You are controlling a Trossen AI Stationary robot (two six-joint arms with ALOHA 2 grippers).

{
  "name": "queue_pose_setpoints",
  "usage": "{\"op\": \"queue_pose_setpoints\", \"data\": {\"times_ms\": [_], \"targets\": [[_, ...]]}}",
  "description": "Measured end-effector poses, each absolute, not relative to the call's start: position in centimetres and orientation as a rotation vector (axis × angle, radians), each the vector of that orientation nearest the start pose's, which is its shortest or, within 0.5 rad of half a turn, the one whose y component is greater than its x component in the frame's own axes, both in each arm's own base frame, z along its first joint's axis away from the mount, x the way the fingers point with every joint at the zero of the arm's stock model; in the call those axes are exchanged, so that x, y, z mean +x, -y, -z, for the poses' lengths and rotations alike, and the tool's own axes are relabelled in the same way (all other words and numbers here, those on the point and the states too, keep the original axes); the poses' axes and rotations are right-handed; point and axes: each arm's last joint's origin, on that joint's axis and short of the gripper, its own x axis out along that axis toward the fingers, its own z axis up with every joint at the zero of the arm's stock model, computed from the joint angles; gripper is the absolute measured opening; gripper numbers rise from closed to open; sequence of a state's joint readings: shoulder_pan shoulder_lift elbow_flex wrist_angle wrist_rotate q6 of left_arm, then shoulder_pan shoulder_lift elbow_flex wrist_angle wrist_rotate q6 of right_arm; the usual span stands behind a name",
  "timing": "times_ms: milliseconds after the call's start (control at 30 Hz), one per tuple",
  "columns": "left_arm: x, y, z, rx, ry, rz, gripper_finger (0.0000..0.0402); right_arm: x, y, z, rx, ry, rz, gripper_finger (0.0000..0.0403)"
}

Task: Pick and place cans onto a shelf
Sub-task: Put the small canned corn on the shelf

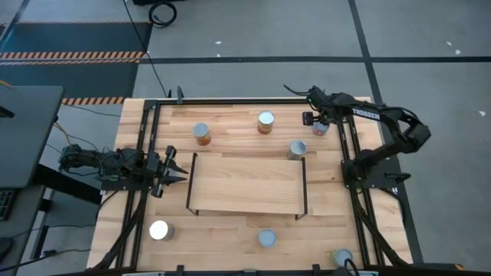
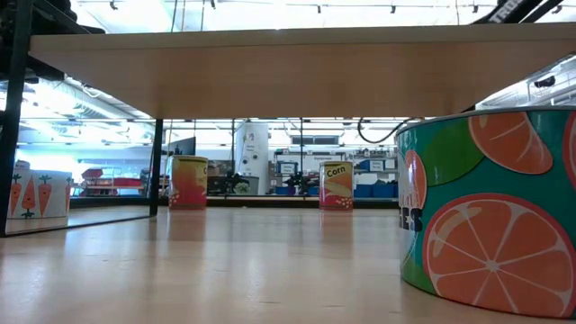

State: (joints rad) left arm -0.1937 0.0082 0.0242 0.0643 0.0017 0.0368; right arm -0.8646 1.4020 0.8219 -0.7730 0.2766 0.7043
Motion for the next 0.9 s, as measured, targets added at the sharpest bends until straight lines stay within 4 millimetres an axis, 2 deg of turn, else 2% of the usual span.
{"op": "queue_pose_setpoints", "data": {"times_ms": [333,633,767,900], "targets": [[9.5,1.9,-17.7,0.029,0.084,0.194,0.0098,14.5,19.3,-16.4,1.027,-1.081,1.416,0.0387],[9.5,1.9,-17.7,0.029,0.083,0.194,0.0098,14.6,19.3,-16.3,1.034,-1.097,1.37,0.0298],[9.5,1.9,-17.7,0.029,0.084,0.194,0.0098,14.9,19.2,-18.2,0.941,-1.142,1.272,0.029],[9.5,1.9,-17.7,0.029,0.084,0.194,0.0098,16.6,18.7,-22.5,0.773,-1.193,1.109,0.029]]}}
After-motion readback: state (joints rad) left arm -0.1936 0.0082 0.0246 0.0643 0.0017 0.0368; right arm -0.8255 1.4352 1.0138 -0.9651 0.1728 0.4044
